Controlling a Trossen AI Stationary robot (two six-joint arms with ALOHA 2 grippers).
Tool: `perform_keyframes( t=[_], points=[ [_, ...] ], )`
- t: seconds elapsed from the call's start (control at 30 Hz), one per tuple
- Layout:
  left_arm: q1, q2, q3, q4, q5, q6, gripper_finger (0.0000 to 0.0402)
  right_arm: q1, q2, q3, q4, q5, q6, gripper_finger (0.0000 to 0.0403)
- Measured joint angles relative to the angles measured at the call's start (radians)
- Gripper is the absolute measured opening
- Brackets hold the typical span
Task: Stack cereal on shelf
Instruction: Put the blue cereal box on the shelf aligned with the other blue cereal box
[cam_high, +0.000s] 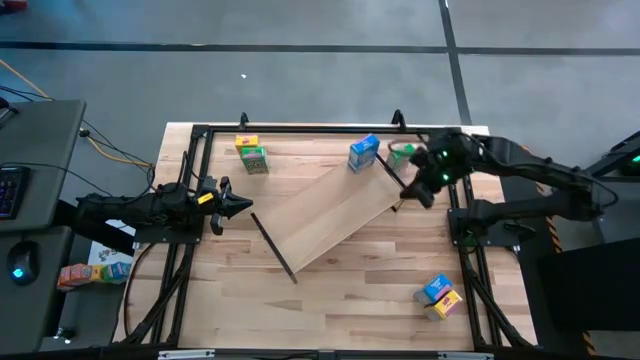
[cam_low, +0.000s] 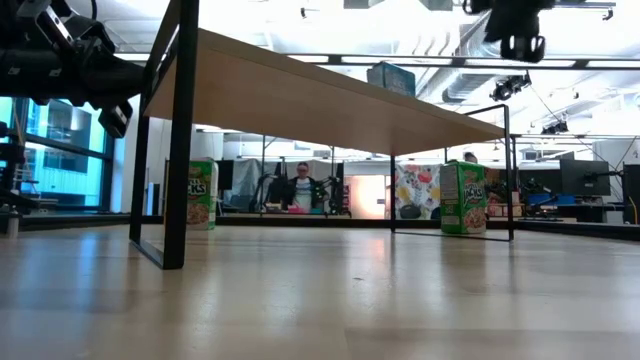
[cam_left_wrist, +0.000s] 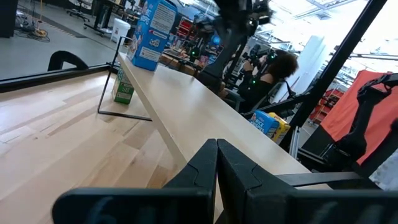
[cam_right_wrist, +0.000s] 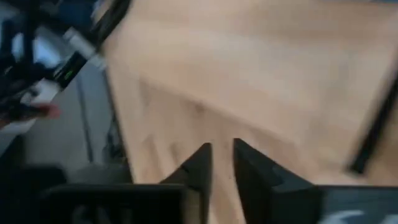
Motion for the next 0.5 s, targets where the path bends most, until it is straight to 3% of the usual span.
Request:
perform_keyframes(
  t=[0.3,0.5],
  points=[
    [0.000,0.000,0.000,0.000,0.000,0.000,0.0003,0.298,-0.021,0.001,0.045,-0.064,0.175,0.0222],
    [0.000,0.000,0.000,0.000,0.000,0.000,0.0003,0.473,0.021,0.034,-0.027,-0.054,0.120,0.0256]
  ],
)
